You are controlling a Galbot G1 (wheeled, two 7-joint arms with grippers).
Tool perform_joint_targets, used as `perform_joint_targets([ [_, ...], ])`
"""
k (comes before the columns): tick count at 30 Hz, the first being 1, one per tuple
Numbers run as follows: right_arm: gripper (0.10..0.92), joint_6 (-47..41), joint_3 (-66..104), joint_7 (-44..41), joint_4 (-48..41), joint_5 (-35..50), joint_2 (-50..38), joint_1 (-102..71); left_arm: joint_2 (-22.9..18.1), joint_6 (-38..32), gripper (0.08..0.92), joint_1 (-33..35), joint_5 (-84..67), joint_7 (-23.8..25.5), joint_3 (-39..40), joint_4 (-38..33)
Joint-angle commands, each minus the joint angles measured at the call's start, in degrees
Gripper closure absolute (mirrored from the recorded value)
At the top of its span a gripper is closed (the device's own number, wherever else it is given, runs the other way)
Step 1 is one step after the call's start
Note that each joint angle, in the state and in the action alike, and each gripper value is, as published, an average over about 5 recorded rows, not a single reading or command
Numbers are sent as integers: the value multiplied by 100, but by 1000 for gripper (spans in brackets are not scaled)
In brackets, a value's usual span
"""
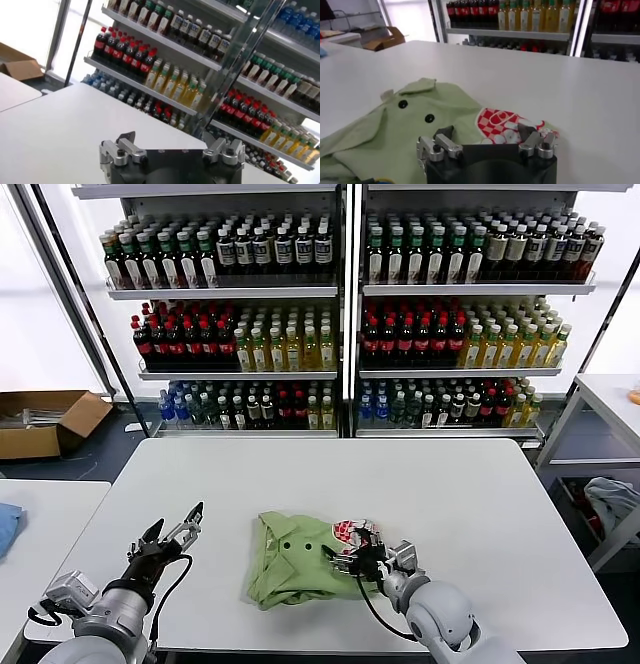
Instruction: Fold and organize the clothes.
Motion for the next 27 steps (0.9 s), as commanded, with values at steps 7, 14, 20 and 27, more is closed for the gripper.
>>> perform_joint_targets([
  [7, 203, 402, -822, 155, 97, -233, 438, 244, 79, 11, 177, -108, -14, 65, 100, 85],
  [14, 203, -93, -1064, 297, -471, -752, 602, 244, 87, -2, 177, -31, -25, 122, 55, 106],
  [20, 203, -14, -970, 346, -6, -673, 411, 218, 104, -9, 177, -61, -39, 138, 53, 133],
  [27, 203, 847, -167, 414, 1188, -370, 79, -114, 251, -40, 177, -74, -54, 218, -35, 193],
])
